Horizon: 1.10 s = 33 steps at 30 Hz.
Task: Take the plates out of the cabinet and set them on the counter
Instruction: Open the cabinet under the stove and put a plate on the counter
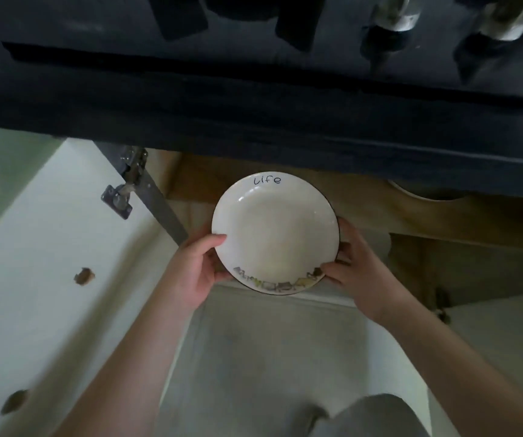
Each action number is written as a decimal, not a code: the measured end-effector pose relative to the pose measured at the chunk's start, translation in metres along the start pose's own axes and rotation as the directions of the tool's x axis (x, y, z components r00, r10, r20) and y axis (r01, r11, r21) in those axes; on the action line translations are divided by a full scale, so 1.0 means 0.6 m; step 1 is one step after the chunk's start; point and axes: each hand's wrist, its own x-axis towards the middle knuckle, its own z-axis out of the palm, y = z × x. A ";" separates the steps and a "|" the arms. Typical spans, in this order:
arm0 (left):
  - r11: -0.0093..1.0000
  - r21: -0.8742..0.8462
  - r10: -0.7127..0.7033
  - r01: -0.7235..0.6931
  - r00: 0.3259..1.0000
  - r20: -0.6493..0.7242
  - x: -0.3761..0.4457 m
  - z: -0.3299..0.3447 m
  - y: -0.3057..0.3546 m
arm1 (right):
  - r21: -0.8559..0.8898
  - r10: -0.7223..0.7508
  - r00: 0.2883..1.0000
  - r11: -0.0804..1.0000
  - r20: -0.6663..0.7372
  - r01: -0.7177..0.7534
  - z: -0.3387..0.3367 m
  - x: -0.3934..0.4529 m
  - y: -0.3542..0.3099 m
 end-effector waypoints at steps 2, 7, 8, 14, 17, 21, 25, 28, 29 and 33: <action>0.999 0.039 -0.038 0.036 0.999 0.037 -0.022 -0.003 -0.002 | -0.012 0.042 0.999 0.999 0.020 -0.042 0.002 -0.026 -0.003; 0.990 0.057 -0.136 0.132 0.988 0.068 -0.107 -0.009 -0.001 | 0.091 0.203 0.978 0.976 -0.046 -0.198 0.020 -0.104 -0.014; 0.987 0.063 -0.155 0.150 0.985 0.082 -0.130 -0.007 0.005 | 0.082 0.212 0.976 0.975 -0.057 -0.207 0.024 -0.124 -0.022; 0.972 0.123 -0.210 0.199 0.974 0.086 -0.276 -0.017 0.057 | 0.064 0.264 0.961 0.964 -0.085 -0.259 0.059 -0.254 -0.077; 0.968 0.116 -0.230 0.222 0.971 0.061 -0.347 -0.026 0.083 | 0.049 0.286 0.955 0.958 -0.080 -0.283 0.084 -0.314 -0.113; 0.959 0.071 -0.276 0.273 0.961 0.028 -0.431 -0.034 0.120 | 0.038 0.277 0.956 0.961 -0.096 -0.275 0.120 -0.391 -0.159; 0.955 0.080 -0.289 0.286 0.957 0.036 -0.517 -0.032 0.171 | 0.104 0.304 0.941 0.951 -0.146 -0.291 0.151 -0.464 -0.218; 0.957 0.112 -0.273 0.268 0.962 0.030 -0.573 -0.021 0.209 | 0.181 0.343 0.922 0.933 -0.179 -0.311 0.165 -0.513 -0.272; 0.959 0.130 -0.259 0.251 0.965 0.048 -0.593 -0.018 0.220 | 0.191 0.351 0.918 0.929 -0.186 -0.317 0.168 -0.530 -0.289; 0.976 0.154 -0.178 0.154 0.972 0.153 -0.662 -0.005 0.266 | 0.163 0.315 0.923 0.945 -0.222 -0.284 0.174 -0.585 -0.350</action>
